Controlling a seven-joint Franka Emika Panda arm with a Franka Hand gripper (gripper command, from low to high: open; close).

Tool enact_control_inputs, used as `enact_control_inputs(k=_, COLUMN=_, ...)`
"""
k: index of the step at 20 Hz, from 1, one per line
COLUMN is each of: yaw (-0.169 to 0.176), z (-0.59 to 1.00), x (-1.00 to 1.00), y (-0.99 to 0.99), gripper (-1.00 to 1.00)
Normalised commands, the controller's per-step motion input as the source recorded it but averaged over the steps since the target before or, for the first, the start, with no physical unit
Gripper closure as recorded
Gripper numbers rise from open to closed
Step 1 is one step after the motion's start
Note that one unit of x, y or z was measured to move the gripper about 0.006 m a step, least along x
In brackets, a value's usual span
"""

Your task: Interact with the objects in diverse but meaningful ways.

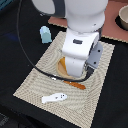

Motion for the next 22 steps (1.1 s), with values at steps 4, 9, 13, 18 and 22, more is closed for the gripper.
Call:
enact_control_inputs(k=4, yaw=-0.196, z=-0.15, x=-0.07, y=0.57, gripper=-1.0)
enact_control_inputs(k=9, yaw=-0.101, z=-0.17, x=-0.27, y=0.19, gripper=-1.0)
enact_control_inputs(k=13, yaw=-0.065, z=-0.18, x=-0.41, y=0.03, gripper=-1.0)
enact_control_inputs(k=18, yaw=-0.042, z=-0.15, x=-0.47, y=0.04, gripper=-1.0)
enact_control_inputs(k=22, yaw=-0.004, z=-0.27, x=-0.36, y=0.24, gripper=-1.0)
